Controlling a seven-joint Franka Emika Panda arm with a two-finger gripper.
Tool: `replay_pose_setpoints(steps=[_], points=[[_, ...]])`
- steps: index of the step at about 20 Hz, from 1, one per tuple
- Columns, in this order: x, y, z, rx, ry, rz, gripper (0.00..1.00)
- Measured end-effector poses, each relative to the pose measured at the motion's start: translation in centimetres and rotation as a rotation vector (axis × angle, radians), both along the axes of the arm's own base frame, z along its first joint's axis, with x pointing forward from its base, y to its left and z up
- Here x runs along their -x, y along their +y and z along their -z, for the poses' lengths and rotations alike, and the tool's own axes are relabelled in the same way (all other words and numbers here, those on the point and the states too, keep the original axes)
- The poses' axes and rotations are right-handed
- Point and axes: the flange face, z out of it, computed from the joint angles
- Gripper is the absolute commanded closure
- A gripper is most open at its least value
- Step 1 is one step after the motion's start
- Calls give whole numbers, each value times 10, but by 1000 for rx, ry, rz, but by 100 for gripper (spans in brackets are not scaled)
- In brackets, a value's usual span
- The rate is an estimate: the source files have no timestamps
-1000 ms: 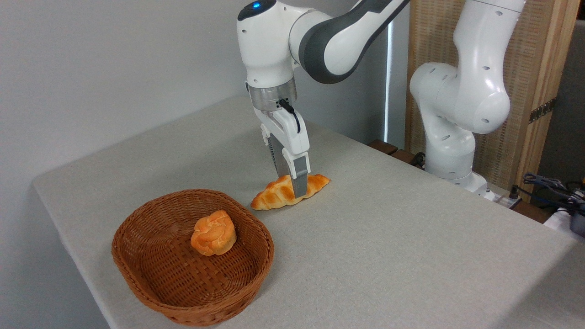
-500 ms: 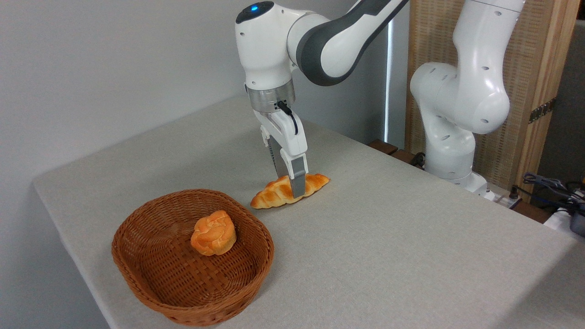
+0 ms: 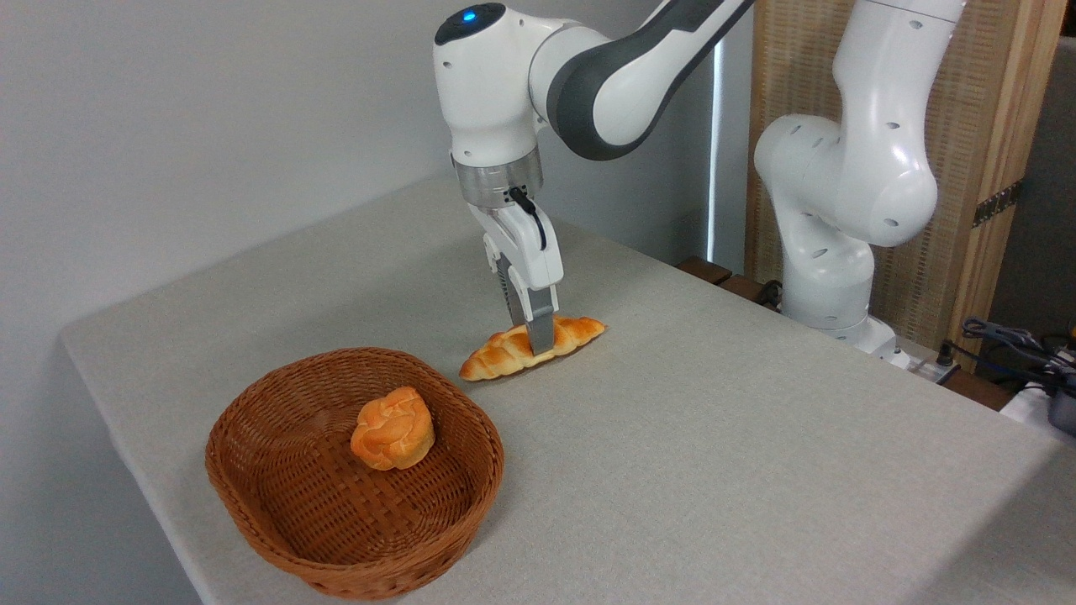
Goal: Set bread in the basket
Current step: 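Close the gripper around the middle of the croissant roll, then lift the croissant roll and carry it over the wicker basket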
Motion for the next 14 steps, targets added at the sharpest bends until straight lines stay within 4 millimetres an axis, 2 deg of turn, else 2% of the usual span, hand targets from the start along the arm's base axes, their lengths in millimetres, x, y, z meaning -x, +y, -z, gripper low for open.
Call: replay_pose_setpoints(steps=[3, 7, 14], points=[[-2, -1, -4, 3, -7, 0, 54], [-10, -5, -21, -4, 28, 6, 53], [-62, -15, -72, 48, 29, -18, 52]])
